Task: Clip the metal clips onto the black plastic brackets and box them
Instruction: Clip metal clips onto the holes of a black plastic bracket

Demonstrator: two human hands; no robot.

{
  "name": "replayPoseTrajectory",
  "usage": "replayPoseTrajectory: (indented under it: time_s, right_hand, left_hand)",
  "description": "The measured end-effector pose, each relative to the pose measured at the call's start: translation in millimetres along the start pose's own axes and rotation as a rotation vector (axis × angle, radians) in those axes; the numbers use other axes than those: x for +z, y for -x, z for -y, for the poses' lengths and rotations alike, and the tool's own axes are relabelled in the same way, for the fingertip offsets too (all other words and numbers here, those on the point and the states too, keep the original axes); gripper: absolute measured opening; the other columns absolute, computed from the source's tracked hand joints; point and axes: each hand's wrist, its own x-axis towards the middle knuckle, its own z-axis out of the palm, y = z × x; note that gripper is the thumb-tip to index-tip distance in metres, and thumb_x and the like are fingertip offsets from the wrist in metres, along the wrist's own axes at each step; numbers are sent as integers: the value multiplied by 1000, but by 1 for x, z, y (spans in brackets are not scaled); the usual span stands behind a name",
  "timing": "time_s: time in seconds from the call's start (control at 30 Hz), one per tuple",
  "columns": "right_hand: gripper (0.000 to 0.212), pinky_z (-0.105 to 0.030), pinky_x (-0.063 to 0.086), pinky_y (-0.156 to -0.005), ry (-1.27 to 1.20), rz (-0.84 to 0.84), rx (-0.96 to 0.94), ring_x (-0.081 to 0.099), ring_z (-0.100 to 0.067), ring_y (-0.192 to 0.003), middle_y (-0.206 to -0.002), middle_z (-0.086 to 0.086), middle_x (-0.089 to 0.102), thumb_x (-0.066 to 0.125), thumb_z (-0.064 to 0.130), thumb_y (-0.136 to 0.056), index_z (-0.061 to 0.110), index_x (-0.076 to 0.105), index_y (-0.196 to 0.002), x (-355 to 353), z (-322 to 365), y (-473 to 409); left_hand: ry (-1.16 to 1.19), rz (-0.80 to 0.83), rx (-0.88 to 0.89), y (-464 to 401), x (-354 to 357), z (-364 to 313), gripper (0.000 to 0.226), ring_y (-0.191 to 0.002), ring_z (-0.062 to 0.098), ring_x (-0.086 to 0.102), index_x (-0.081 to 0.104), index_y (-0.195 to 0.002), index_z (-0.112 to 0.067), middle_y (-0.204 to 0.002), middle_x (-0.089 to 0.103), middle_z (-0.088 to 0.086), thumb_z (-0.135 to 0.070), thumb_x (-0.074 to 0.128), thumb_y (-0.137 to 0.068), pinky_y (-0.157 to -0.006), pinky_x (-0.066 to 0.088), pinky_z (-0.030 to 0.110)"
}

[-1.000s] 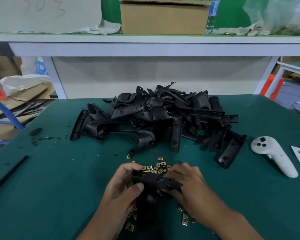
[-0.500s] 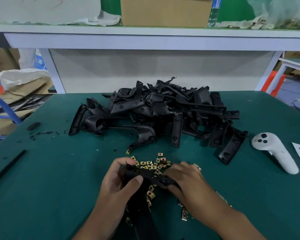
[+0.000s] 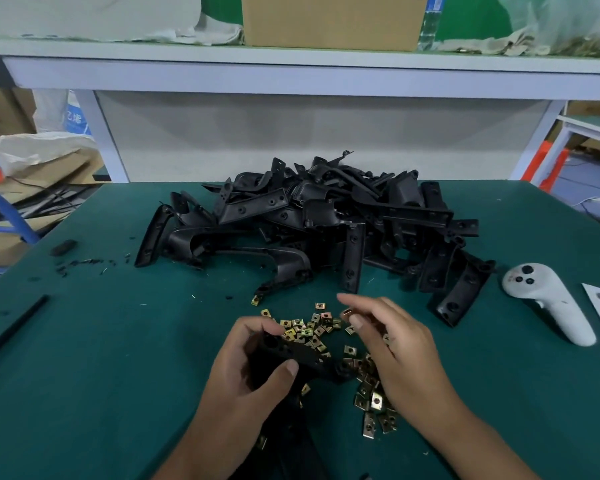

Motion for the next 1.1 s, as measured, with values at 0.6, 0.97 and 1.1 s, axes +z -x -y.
replayPoseTrajectory:
  time_s: [0.6,0.97,1.1]
  right_hand:
    - [18,-14,52,-77,-617,124,285,70,-4,-84,-97,1,78,71,28,-83,33,78,-99,-3,19,-3]
    - [22,-25,52,-77,-608,124,306,63,-4,-85,-92,7,74,62,40,-88,34,77,-103,-6,14,-4]
    - [23,-20,52,-73,-615,129,316,62,-4,-79,-82,9,68,58,41,-92,27,76,-90,-5,14,-4]
  left_hand:
    - [-9,77,-58,-2,6,-2,29,-85,14,74,75,-94,-27,-93,78,7,-38,83,-69,-72,56,19]
    - [42,87,-72,0,7,-7,29,-86,14,75,76,-98,-23,-94,79,9,-34,84,-73,-72,56,19]
    - [52,103,-71,0,6,-6,30,-89,17,75,76,-101,-22,-98,78,11,-34,83,-74,-75,57,21]
